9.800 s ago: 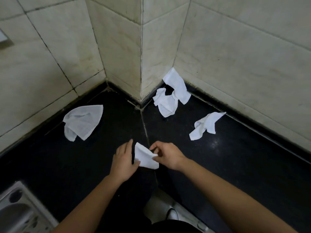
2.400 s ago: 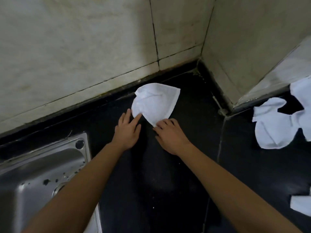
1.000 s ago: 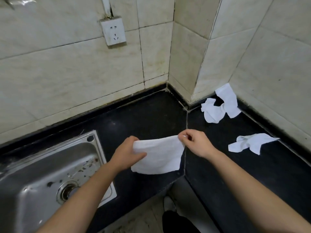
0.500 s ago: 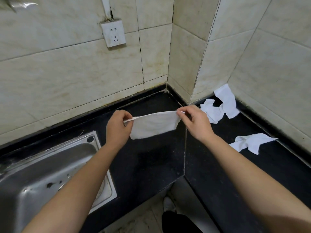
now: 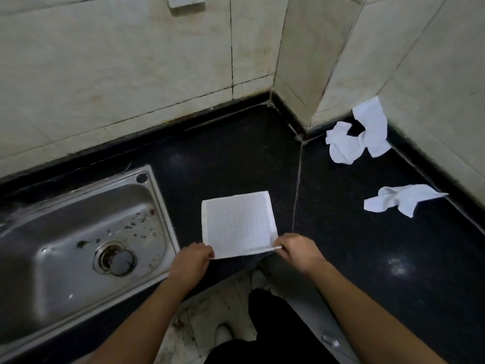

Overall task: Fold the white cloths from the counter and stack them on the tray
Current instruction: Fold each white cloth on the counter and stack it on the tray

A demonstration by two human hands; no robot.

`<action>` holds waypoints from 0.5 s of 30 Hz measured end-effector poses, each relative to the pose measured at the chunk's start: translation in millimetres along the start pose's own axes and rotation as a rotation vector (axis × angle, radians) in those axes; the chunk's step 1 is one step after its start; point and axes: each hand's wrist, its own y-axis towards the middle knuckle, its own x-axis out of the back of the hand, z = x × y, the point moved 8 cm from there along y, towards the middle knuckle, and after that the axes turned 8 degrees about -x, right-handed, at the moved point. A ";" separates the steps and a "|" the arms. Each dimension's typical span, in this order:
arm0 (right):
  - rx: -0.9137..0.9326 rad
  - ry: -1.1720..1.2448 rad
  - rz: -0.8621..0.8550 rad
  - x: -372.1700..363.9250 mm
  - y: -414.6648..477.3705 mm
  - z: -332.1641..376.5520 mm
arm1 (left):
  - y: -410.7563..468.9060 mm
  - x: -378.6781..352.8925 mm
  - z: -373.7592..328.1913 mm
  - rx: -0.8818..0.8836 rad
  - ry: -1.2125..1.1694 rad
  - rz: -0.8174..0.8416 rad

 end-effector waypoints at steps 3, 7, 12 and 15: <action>-0.047 0.034 0.019 -26.9 -15.4 -6.3 | -21.6 -19.5 -6.7 -0.017 -0.034 0.053; -0.058 0.098 -0.022 -40.8 -28.0 -11.5 | -36.0 -27.1 -6.7 0.033 -0.136 0.067; -0.057 0.252 -0.111 -23.8 -22.5 -16.5 | -29.7 -10.4 9.2 0.164 -0.315 0.000; -0.142 0.447 -0.116 -4.0 -4.2 -20.9 | -12.9 3.8 28.9 0.337 -0.422 -0.070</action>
